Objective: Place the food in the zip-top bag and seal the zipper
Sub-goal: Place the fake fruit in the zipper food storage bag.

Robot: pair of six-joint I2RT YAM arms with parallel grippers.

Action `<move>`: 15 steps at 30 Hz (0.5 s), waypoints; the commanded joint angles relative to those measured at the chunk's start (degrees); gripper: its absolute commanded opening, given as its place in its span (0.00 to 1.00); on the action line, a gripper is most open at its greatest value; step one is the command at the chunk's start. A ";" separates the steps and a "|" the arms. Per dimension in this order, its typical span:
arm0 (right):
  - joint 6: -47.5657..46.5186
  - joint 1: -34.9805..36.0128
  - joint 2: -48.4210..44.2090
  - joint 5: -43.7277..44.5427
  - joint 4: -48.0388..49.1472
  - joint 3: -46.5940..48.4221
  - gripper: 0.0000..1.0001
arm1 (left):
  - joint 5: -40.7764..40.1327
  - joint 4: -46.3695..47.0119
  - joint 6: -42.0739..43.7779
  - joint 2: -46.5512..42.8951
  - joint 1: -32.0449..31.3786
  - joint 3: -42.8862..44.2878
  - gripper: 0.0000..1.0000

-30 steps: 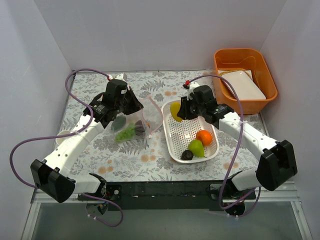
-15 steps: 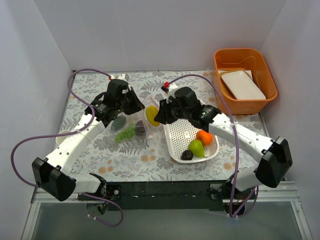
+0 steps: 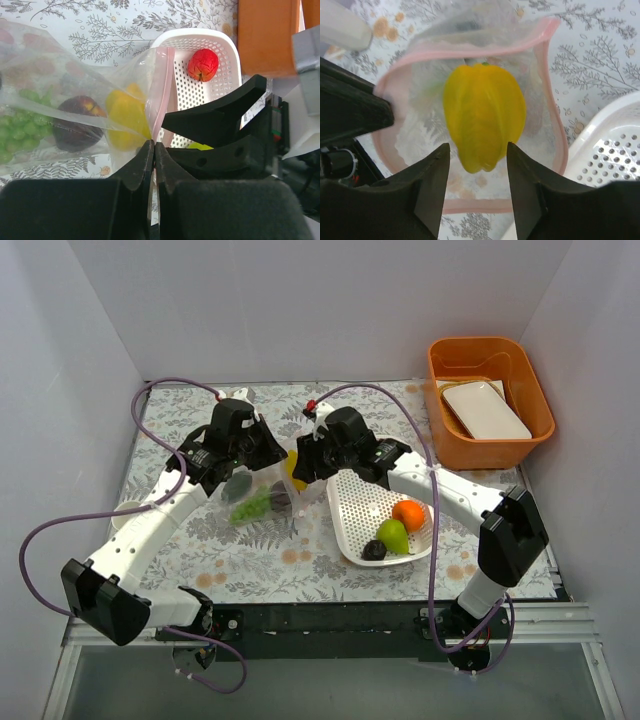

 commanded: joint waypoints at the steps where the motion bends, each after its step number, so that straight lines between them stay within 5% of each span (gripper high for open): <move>1: -0.74 0.17 -2.25 -0.93 5.93 3.35 0.63 | -3.17 -0.64 0.23 -3.58 0.01 1.76 0.00; 4: -1.09 0.09 -3.83 0.03 6.72 2.73 0.74 | -4.49 -0.72 -0.03 -4.19 0.01 2.20 0.00; 10: -0.75 -0.88 -8.31 7.31 5.15 -0.08 0.76 | -7.38 -1.16 -0.47 -5.16 0.10 2.82 0.00; 15: 3.21 -1.67 -14.81 28.40 -1.18 -3.85 0.91 | -11.51 -2.13 -0.82 -7.09 0.10 3.61 0.00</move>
